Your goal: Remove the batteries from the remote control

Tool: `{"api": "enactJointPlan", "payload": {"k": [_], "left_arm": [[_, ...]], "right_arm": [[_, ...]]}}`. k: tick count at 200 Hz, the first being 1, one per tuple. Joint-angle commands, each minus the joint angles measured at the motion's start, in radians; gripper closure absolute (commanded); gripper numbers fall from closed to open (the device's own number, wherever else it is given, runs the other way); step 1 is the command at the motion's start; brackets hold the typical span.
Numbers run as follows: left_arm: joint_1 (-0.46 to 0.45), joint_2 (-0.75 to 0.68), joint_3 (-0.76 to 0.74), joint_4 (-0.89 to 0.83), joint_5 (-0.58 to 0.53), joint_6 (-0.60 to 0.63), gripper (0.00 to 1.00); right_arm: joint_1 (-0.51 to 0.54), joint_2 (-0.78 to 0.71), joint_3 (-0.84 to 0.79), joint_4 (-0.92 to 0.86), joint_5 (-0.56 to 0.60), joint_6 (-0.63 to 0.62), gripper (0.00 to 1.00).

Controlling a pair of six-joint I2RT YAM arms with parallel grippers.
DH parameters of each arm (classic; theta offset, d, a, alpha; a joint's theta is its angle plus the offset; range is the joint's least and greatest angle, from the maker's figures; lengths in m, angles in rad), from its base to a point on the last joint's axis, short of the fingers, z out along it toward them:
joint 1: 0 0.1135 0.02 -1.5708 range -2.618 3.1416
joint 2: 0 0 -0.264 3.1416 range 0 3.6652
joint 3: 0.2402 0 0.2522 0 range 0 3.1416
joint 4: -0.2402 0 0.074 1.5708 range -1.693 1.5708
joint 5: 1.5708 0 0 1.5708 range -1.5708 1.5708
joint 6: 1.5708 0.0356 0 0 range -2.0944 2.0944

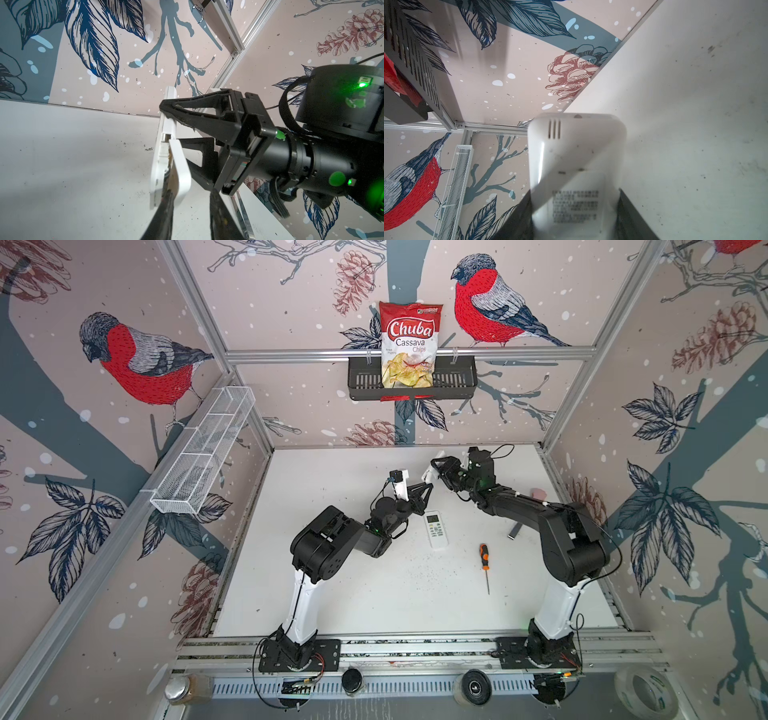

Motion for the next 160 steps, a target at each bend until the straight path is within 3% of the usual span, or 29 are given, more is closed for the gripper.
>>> {"api": "enactJointPlan", "payload": {"k": [1, 83, 160], "left_arm": [[-0.001, 0.008, 0.015, 0.020, -0.005, 0.011, 0.70], [0.004, 0.014, 0.039, -0.006, -0.013, 0.009, 0.81], [0.006, -0.001, 0.028, 0.008, -0.007, 0.009, 0.84]], "right_arm": [[0.003, -0.014, -0.003, 0.020, -0.002, -0.008, 0.79], [0.006, -0.018, -0.010, 0.018, -0.001, -0.013, 0.79], [-0.001, -0.009, -0.004, -0.002, -0.001, -0.030, 0.79]]}}
